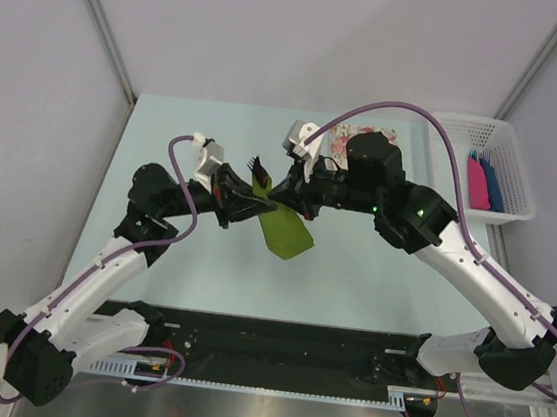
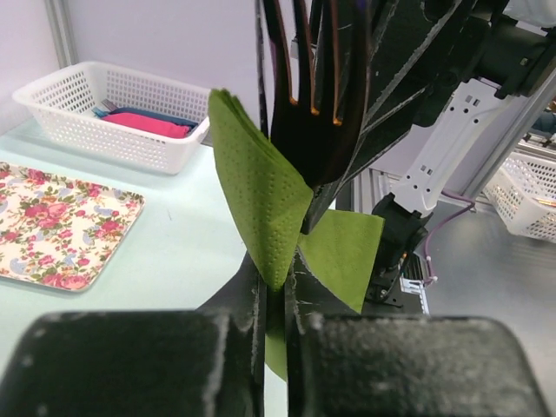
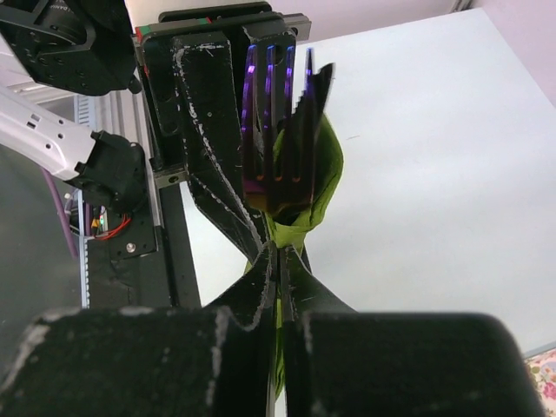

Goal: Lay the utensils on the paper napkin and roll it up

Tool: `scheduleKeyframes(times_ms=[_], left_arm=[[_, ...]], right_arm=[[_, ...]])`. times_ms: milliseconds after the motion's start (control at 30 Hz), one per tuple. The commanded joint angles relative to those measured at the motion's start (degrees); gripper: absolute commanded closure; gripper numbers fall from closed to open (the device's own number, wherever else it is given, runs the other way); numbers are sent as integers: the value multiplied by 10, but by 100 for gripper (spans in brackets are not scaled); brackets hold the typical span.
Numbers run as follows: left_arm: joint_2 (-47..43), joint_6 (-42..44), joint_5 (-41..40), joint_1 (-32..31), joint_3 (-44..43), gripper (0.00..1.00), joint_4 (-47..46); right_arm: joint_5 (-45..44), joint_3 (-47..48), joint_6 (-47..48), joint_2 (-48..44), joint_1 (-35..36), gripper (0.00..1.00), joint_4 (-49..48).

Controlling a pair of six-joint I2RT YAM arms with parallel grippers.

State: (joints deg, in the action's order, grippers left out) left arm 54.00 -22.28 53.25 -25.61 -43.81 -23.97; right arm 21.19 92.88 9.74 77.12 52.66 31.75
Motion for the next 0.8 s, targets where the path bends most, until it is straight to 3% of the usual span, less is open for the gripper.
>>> scheduleKeyframes(times_ms=[0,33,133,167,233,267,367,600,667,700,733,767], left_arm=[[3,-32,31,-2,-19,100,-49],[4,-33,43,-2,-20,100,-51],[7,-54,64,0,-22,100,-63],[8,-56,68,2,-25,100,-63],[10,-57,78,11,-33,100,-56],[10,-58,84,14,-39,100,-52],[12,-57,86,31,-51,100,-43],[28,-68,78,44,-81,100,-47],[34,-78,78,45,-88,100,-55],[36,-81,82,45,-90,100,-59],[37,-87,83,45,-91,100,-62],[36,-91,84,45,-90,100,-67]], right_arm=[[-4,0,0,-21,-1,100,-50],[-5,-1,-2,-24,-2,100,-51],[3,0,-9,-27,-17,55,-46],[5,-1,-10,-29,-22,31,-44],[16,-1,-10,-34,-41,14,-29],[21,-2,-9,-36,-48,12,-9],[54,-11,3,-47,-60,9,45],[126,-48,9,-68,-60,16,118],[126,-52,18,-67,-62,21,129],[120,-58,21,-67,-63,27,131],[117,-60,23,-66,-65,40,130],[119,-61,20,-65,-75,45,126]])
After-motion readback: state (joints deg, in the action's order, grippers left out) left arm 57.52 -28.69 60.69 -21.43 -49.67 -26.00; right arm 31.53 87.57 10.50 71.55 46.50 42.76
